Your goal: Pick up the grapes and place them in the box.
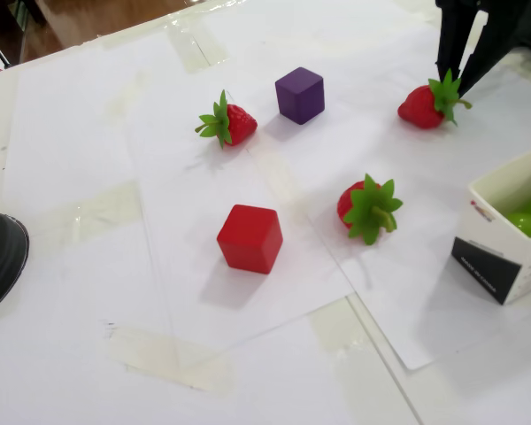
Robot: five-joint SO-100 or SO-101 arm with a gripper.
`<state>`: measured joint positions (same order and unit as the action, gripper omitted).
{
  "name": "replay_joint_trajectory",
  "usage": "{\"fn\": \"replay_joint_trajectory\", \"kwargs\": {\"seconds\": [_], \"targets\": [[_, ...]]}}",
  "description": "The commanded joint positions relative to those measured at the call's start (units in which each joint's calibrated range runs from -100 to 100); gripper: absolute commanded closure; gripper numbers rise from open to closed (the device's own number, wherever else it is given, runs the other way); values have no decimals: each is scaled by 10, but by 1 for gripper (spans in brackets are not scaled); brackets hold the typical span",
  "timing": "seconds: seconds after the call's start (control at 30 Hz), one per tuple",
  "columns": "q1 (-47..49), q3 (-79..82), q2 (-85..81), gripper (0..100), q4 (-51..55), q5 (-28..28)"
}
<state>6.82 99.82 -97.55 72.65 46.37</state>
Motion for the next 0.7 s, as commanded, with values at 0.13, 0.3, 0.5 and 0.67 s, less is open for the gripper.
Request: {"fn": "replay_joint_trajectory", "kwargs": {"seconds": [0.13,0.3,0.5,0.67], "targets": [[8,2,-1,100,-56,2],[-2,2,-1,100,-62,-1],[-12,2,-1,100,-36,-1],[-14,2,-1,100,-19,-1]]}}
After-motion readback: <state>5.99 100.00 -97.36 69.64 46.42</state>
